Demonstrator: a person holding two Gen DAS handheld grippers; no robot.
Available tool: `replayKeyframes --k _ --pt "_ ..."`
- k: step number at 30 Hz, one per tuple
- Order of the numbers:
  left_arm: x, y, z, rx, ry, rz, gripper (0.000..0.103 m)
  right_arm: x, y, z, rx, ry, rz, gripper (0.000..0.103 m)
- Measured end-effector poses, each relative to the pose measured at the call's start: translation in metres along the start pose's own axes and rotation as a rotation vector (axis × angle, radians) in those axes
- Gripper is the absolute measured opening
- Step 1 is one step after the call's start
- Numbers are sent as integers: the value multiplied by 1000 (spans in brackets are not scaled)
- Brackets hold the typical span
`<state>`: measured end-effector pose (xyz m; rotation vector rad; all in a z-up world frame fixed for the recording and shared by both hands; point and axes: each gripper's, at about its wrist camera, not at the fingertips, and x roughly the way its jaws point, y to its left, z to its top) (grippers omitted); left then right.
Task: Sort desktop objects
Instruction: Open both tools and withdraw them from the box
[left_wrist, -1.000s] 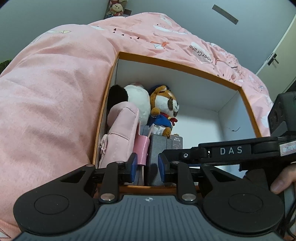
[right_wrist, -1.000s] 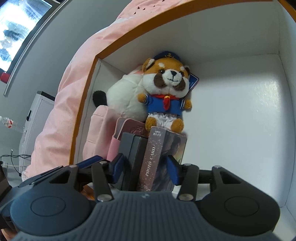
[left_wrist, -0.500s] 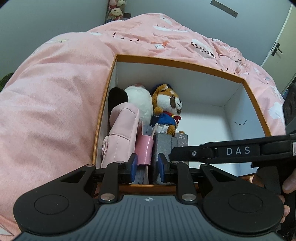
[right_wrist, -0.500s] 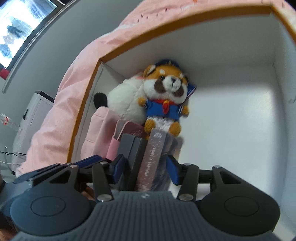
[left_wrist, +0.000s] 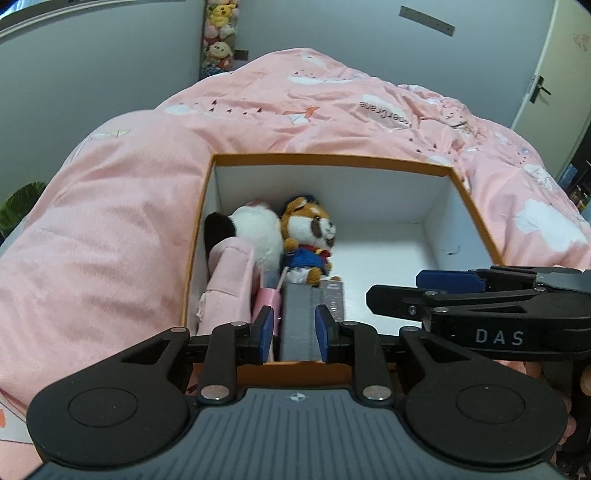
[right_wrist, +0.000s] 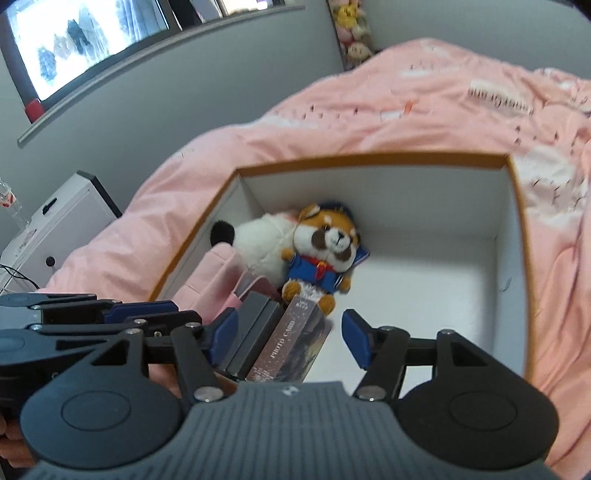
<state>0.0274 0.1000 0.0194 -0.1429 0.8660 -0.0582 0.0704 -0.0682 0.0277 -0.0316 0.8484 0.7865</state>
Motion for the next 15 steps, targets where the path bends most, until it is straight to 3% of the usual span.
replayKeyframes --k 4,6,8,15 --pt "-12 -10 2 15 -12 -18 30 -24 -2 -2 -6 -57 -29 68" --pt "-20 -14 3 19 -22 -42 36 -38 -5 -4 14 -96 -70 80" --pt "-26 -15 3 10 -23 -74 37 -50 -11 -8 57 -136 -91 80" --pt "-28 -31 -6 11 49 -160 38 -88 -28 -29 87 -170 -46 80"
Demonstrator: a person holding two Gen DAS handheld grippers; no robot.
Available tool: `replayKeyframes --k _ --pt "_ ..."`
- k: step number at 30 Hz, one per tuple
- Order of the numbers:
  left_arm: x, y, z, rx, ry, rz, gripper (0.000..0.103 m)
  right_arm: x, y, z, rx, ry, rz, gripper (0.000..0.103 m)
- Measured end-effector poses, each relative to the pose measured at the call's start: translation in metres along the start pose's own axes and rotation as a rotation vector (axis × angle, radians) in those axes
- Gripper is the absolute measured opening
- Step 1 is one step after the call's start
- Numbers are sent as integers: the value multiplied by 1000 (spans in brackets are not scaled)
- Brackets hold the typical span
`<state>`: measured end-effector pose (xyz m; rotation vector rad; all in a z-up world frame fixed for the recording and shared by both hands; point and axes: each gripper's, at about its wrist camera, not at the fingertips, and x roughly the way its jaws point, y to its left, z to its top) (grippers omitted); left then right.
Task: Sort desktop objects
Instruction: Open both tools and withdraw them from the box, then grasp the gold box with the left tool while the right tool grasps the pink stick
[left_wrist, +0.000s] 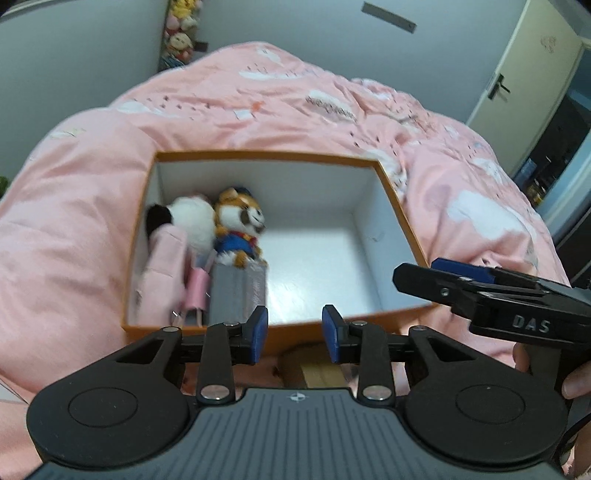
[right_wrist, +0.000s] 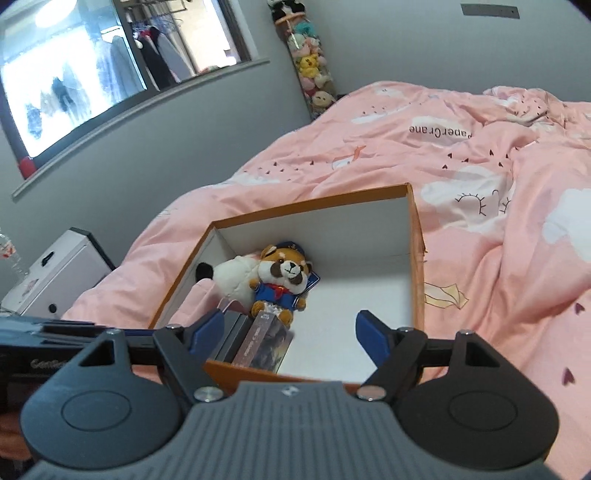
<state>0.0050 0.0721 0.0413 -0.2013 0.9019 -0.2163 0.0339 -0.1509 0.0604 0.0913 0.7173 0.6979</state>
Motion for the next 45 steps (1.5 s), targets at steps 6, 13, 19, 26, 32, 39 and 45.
replayKeyframes --k 6,13,19,26,32,39,45 --pt "21 -17 -15 -2 84 -46 55 -17 -18 -20 -4 65 -25 76" --pt "50 -23 -30 -24 163 4 63 -8 -39 -62 47 232 -93 54" --pt "67 -25 -39 -43 204 21 64 7 -39 -82 7 336 -121 46" --pt "89 -33 -39 -18 208 83 68 17 -47 -90 22 382 -120 45" --pt "109 -39 -40 -19 234 126 68 13 -55 -93 79 380 -119 45" --pt "127 -35 -44 -59 267 153 63 10 -53 -96 71 385 -126 48" --pt "125 -28 -48 -101 258 132 58 13 -55 -96 77 384 -112 52"
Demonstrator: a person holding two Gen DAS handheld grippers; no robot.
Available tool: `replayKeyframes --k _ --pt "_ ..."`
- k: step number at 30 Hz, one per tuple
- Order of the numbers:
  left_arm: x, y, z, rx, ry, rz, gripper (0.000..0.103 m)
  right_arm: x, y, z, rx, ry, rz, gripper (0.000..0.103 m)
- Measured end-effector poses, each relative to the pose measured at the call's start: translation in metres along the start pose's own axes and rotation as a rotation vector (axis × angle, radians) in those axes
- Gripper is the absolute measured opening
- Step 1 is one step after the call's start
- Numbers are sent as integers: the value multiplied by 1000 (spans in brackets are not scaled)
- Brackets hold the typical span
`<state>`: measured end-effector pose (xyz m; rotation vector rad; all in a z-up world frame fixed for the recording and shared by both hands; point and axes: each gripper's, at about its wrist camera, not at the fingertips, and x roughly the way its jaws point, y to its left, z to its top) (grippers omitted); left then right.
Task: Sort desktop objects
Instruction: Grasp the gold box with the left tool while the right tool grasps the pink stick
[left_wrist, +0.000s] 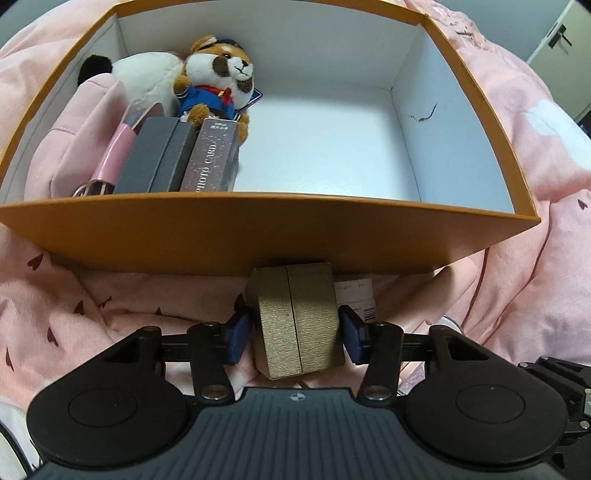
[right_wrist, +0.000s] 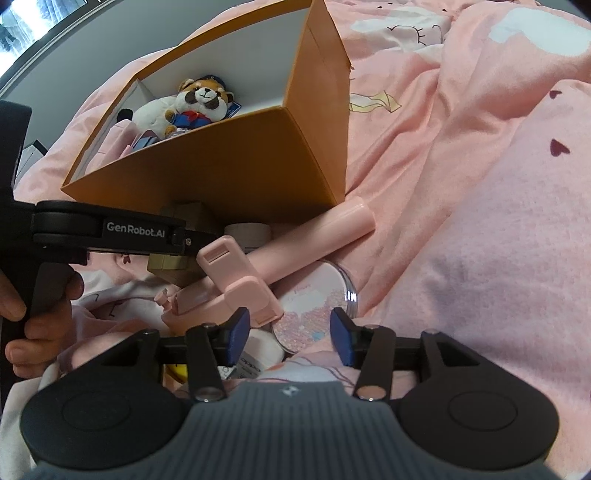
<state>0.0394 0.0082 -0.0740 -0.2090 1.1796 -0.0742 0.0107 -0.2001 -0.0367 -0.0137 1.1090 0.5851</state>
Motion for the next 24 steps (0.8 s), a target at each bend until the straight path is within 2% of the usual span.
replayKeyframes --k 15,24 --pt "-31 10 -19 50 -29 -16 55 1 1 0 5 -3 13 53" --pt "-52 13 -16 140 -6 17 54 -4 -1 7 61 -13 39 51"
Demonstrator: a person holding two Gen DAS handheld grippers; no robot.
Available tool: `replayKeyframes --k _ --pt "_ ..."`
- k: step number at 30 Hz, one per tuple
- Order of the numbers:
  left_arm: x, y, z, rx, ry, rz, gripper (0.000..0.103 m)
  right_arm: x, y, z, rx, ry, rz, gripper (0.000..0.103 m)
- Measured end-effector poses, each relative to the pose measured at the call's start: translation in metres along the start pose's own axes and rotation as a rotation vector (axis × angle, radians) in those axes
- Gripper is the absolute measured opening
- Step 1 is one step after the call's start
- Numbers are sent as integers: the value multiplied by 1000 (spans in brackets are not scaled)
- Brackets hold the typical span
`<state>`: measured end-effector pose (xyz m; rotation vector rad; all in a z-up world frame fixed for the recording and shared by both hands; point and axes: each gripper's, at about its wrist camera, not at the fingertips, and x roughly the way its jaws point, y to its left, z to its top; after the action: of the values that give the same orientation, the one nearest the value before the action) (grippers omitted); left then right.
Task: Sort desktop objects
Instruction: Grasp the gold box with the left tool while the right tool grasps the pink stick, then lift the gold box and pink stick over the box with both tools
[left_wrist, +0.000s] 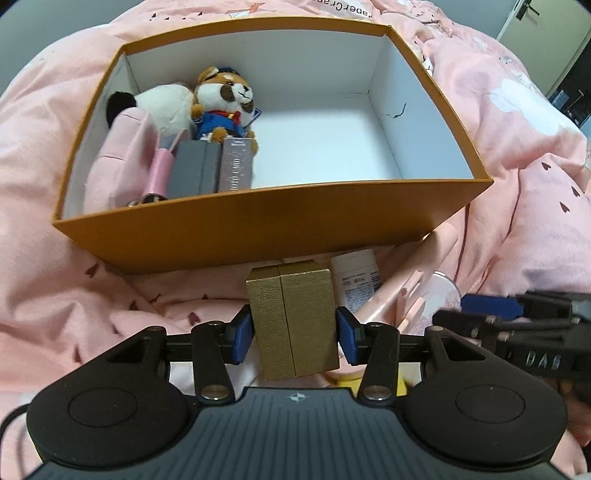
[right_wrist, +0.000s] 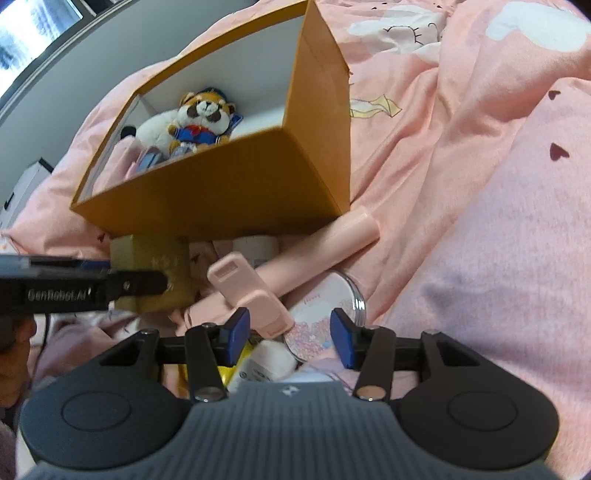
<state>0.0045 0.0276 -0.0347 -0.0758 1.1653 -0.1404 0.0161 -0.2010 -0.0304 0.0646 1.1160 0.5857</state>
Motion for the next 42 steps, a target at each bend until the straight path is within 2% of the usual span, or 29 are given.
replayKeyframes --k 9,12,18,22,33,42 --pt "14 8 -10 8 68 38 54 13 9 24 126 36 30 54" --pt "16 10 -11 7 72 33 54 20 13 29 162 59 23 60" --pt "16 19 -12 -31 73 7 54 41 23 30 181 104 -13 64" --pt "16 21 -11 -47 72 -2 54 51 22 26 190 124 -21 56" --pt "16 25 -11 -58 71 -15 54 28 4 12 246 69 -14 51" --pt "11 26 -10 -62 57 -29 54 1 6 13 190 24 25 51"
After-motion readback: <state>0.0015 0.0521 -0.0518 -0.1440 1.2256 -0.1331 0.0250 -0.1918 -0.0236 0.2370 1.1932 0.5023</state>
